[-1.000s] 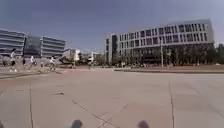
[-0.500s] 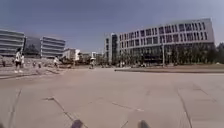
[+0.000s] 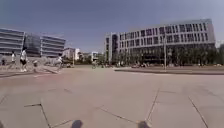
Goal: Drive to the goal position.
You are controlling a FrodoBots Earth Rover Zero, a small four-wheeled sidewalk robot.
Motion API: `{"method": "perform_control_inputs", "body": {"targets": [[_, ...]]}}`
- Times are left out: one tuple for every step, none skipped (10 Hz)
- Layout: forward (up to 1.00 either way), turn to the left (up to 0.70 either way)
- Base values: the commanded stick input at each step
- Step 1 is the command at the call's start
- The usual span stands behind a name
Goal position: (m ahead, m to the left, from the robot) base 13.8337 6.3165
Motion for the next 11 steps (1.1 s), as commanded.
{"method": "perform_control_inputs", "body": {"targets": [[0.70, 0.00], [0.70, 0.00], [0.70, 0.00], [0.70, 0.00], [0.70, 0.00], [0.70, 0.00], [0.70, 0.00], [0.70, 0.00], [0.70, 0.00], [0.70, 0.00], [0.70, 0.00]]}}
